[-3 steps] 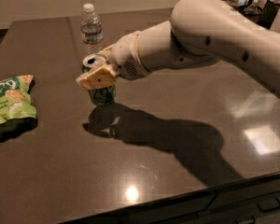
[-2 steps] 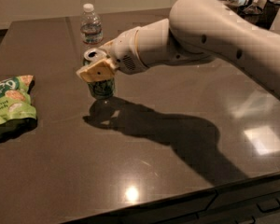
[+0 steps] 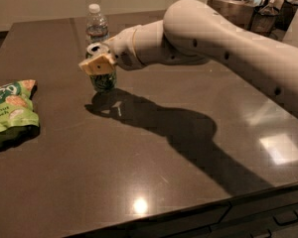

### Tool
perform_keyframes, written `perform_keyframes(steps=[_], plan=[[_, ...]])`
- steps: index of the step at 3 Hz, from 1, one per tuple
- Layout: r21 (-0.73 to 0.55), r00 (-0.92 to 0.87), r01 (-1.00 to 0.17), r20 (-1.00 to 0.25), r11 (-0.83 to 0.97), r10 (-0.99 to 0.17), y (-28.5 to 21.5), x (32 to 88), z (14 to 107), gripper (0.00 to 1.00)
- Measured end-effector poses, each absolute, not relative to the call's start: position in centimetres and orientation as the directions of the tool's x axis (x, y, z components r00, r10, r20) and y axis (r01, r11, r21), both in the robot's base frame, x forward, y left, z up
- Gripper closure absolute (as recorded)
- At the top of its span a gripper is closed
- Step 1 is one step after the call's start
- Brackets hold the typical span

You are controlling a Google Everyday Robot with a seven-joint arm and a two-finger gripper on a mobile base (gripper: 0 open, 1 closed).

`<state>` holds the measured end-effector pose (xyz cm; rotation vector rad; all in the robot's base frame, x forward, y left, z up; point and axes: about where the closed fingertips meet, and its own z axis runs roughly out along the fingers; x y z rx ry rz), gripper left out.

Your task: Move green can near water bottle

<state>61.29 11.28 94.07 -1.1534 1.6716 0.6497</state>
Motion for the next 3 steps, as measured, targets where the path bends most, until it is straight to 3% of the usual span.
perform_keyframes(steps=[2,3], plan=[[-0.118,-0.111,-0.878,-0.893,0.463,-0.437,11.4,66.0,92.2,0.94],[-0.111,-0.151,-0.846,-0.889,0.522,-0.433,8.4,67.9,91.1,0.62]])
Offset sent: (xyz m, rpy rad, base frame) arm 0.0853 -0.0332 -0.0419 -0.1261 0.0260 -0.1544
